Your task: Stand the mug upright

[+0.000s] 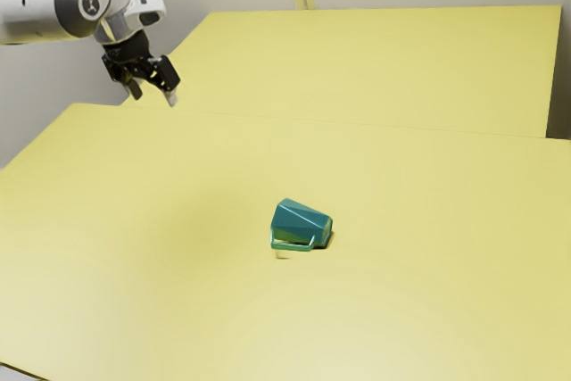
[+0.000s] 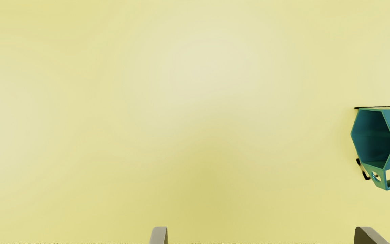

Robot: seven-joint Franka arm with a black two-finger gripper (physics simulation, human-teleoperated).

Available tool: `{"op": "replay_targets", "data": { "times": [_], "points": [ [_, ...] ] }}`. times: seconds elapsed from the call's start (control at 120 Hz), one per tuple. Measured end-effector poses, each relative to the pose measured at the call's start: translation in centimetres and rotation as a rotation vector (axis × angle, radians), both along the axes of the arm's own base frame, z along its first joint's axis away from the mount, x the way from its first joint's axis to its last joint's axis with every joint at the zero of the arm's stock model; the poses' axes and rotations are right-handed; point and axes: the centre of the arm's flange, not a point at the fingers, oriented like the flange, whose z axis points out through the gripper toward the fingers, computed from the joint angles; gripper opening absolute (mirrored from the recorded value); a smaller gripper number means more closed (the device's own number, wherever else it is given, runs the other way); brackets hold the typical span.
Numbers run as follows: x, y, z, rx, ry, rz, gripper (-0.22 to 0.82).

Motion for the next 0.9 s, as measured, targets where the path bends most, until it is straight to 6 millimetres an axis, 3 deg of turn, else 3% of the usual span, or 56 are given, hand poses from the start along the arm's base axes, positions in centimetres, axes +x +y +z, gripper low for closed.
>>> {"op": "replay_targets", "data": {
  "times": [0.175,0.342,0.483,0.7,0.9],
  "points": [
    [-0.5,0.1,0.2,-0.004,0.01,0.005,0.6],
    [-1.9,0.3,-1.4,-0.021,-0.003,0.042,0.6],
    [-3.1,1.1,-3.3,-0.061,-0.064,0.099,0.6],
    [-4.2,6.1,-7.6,-0.212,-0.15,0.299,0.6],
    [-4.1,6.4,-10.6,-0.329,-0.206,0.407,0.6]
  ]
}}
